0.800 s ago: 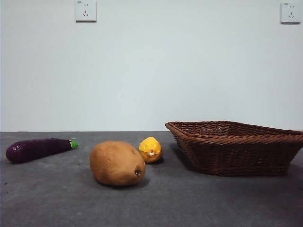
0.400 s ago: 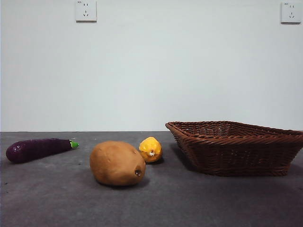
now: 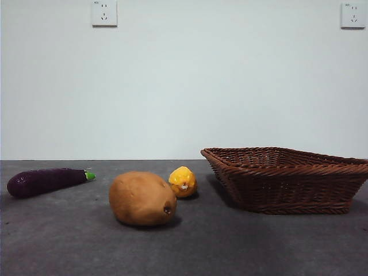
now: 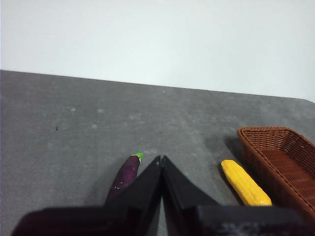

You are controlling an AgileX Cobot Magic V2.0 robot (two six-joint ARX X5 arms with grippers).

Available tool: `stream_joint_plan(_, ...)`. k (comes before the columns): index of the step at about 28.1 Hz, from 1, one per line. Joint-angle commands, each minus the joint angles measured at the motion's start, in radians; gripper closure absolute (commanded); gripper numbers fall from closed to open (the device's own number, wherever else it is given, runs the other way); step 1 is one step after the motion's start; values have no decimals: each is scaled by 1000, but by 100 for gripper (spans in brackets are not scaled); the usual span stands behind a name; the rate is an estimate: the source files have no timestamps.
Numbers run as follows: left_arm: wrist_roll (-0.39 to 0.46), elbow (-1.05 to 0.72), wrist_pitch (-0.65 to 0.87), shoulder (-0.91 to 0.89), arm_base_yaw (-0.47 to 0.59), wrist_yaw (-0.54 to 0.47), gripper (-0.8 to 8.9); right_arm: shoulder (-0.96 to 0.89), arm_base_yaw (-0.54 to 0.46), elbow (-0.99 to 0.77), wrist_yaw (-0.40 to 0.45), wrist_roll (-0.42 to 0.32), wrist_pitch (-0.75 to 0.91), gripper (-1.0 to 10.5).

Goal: Help me put the vegetables on the table into the basket

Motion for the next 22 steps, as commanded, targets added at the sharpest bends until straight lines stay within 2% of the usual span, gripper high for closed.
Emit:
stream_joint_plan(1,-13,30,0,48,-3,26,817,135,1,119,-51,3,-131,946)
stream_joint_plan(4,-15,45,0,87,-3,99,817,249,1,219,-64,4,-256,946)
stream_joint_plan(7,-55,45,-27,115,-3,260,817,358,1,297,-60,4,-364,946)
stream_joint_plan(10,-58,45,-78,140,-3,393,817,437,1,343,-60,3,-442,947)
stream_joint_plan(12,-57,45,-115,160,-3,433,817,485,1,356,-61,-2,-480,946)
stream_joint_plan(13,-57,45,-141,175,-3,436,817,512,1,357,-66,-19,-495,946)
stream_joint_plan(15,-56,45,-183,208,-3,436,817,560,1,358,-105,-104,-496,946)
stream_joint_plan(19,-58,45,-231,294,-3,463,817,676,1,359,-114,-158,-466,924)
stream_joint_plan(21,-56,45,-262,335,-3,497,817,740,1,364,-126,-200,-466,726)
stream_joint_plan(22,-53,45,-277,354,-3,512,817,776,1,369,-132,-217,-460,590)
